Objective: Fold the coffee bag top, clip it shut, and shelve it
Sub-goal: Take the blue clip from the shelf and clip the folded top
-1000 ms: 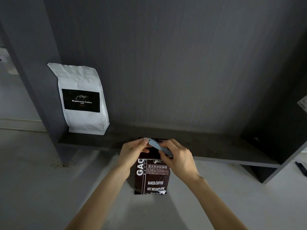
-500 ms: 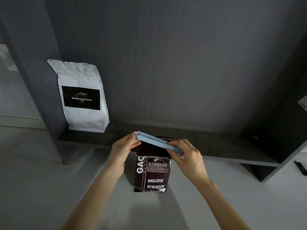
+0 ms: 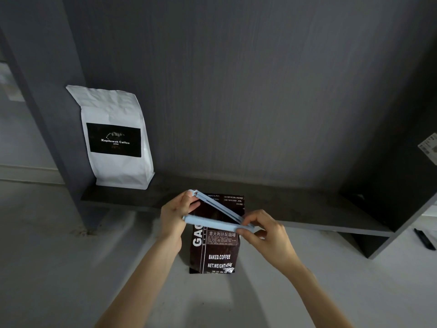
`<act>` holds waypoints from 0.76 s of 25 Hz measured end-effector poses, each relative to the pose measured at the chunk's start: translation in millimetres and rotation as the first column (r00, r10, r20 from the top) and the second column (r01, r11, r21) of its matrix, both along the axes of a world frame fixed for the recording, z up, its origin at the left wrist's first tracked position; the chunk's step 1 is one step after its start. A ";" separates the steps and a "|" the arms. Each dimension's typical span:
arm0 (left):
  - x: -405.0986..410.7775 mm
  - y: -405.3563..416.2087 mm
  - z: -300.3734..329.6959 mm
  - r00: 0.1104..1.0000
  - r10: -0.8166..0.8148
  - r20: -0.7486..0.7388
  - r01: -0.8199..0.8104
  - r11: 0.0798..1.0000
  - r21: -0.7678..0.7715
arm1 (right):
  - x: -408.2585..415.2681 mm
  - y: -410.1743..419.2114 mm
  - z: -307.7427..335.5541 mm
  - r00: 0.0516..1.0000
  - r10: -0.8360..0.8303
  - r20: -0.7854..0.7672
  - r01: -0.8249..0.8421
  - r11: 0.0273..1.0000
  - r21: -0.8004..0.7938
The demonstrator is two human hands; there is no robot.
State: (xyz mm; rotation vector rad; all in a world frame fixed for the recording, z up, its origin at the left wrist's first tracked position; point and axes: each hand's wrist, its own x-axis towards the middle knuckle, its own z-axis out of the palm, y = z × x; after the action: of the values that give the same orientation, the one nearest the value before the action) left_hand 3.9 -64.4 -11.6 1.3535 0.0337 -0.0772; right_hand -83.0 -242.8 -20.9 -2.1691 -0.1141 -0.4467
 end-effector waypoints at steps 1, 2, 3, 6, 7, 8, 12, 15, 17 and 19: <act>0.2 -0.1 0.5 1.000 0.014 -0.012 -0.014 1.000 -0.011 | -1.6 0.5 0.0 1.000 0.010 -0.020 -0.010 1.000 -0.005; 0.2 0.1 0.6 0.999 0.028 -0.021 -0.028 1.000 -0.013 | -3.0 0.4 -0.3 0.999 0.014 -0.033 -0.015 1.000 -0.007; 0.5 0.6 0.4 0.999 0.035 -0.015 -0.035 0.999 -0.008 | -4.0 0.2 -0.8 0.999 0.014 -0.034 -0.014 1.000 0.003; 0.5 1.8 -1.4 0.997 0.008 0.076 -0.013 0.998 0.062 | -4.5 -2.0 0.4 1.000 -0.031 -0.007 0.031 0.997 0.076; 0.3 2.0 -2.2 0.994 -0.010 0.107 -0.003 0.993 0.119 | -2.9 -3.6 2.4 0.998 -0.060 -0.010 0.061 0.992 0.110; -0.1 1.2 -3.3 0.990 -0.035 0.139 0.008 0.982 0.190 | -0.7 -6.0 4.7 0.996 -0.091 -0.016 0.092 0.983 0.158; -2.1 -3.2 -12.8 0.954 -0.106 0.282 -0.043 0.878 0.477 | 9.3 -18.3 16.5 0.984 -0.179 -0.002 0.169 0.926 0.338; -1.4 -2.6 -18.1 0.960 -0.141 0.240 -0.004 0.854 0.520 | 17.6 -24.9 21.7 0.971 -0.240 -0.007 0.229 0.916 0.330; -1.0 -1.5 -21.8 0.966 -0.173 0.194 0.045 0.846 0.532 | 24.3 -27.1 21.6 0.953 -0.299 -0.042 0.300 0.921 0.247; -1.2 -0.1 -23.6 0.964 -0.195 0.182 0.068 0.840 0.538 | 30.0 -26.7 18.8 0.950 -0.303 -0.083 0.313 0.929 0.199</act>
State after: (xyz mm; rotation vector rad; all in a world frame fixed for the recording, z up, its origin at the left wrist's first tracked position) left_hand 2.7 -64.5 -35.2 1.9135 -0.2549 -0.0263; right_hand -53.0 -269.5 -2.1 -1.9912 0.2957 -0.5547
